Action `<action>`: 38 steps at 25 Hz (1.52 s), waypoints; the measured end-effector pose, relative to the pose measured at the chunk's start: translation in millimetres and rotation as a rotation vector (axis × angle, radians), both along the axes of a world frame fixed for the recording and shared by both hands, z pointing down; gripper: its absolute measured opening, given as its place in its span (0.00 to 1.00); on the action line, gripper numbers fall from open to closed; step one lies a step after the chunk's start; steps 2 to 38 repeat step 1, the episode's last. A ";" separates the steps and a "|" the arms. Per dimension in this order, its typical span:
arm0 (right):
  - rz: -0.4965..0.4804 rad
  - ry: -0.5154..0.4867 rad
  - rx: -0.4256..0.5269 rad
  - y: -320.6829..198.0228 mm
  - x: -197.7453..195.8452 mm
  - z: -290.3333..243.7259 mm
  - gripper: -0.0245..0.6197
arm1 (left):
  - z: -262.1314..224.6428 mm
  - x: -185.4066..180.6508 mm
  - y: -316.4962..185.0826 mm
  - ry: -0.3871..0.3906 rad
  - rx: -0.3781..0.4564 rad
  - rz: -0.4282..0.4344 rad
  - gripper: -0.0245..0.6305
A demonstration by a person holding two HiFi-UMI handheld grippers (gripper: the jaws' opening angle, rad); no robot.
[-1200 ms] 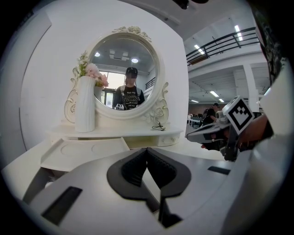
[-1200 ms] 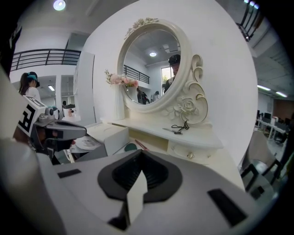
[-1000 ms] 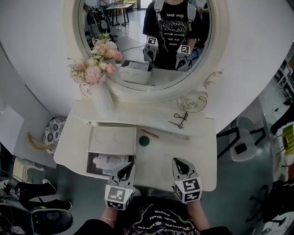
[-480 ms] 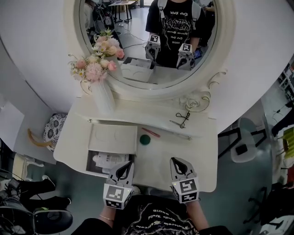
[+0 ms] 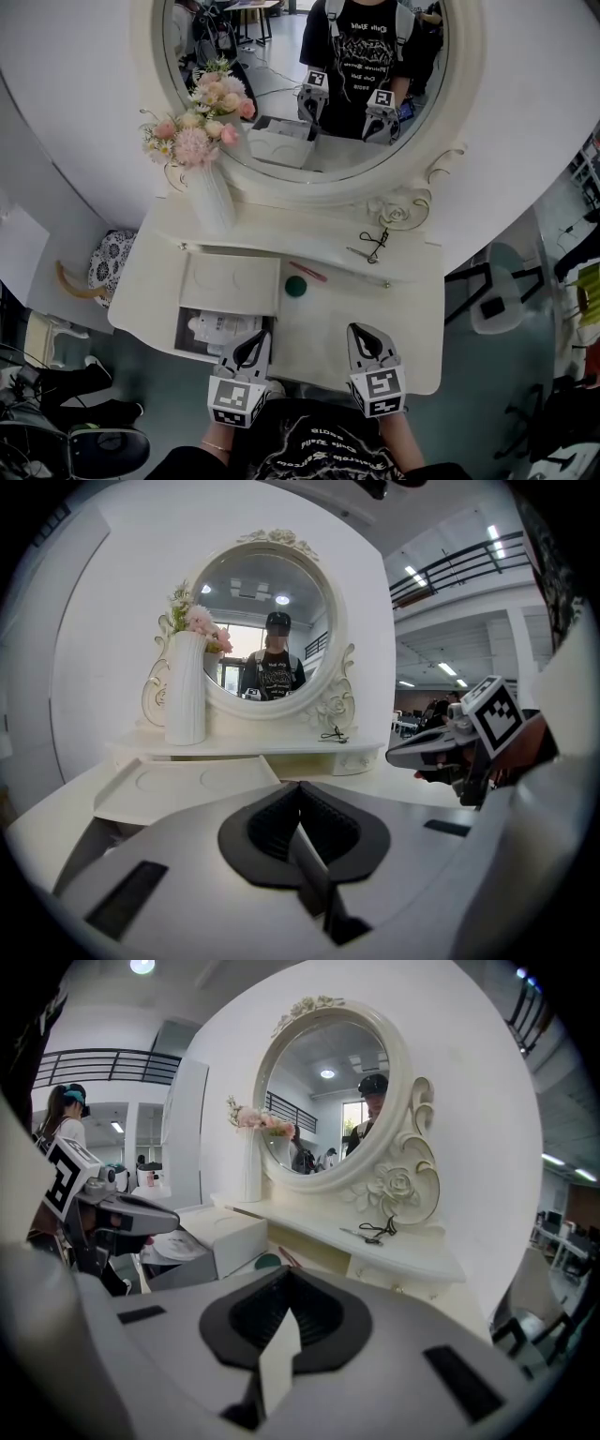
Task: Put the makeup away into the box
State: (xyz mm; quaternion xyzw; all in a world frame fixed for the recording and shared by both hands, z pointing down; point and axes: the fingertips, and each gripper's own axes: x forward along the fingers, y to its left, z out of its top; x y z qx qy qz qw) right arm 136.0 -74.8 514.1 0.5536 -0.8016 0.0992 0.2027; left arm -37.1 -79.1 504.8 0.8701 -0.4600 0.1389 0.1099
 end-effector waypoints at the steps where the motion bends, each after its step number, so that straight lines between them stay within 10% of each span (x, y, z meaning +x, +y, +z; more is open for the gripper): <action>1: 0.000 -0.002 -0.001 0.3 0.1 0.5 0.05 | 0.5 -0.6 -0.4 -0.001 -0.001 -0.002 0.06; 38: 0.000 -0.002 -0.001 0.3 0.1 0.5 0.05 | 0.5 -0.6 -0.4 -0.001 -0.001 -0.002 0.06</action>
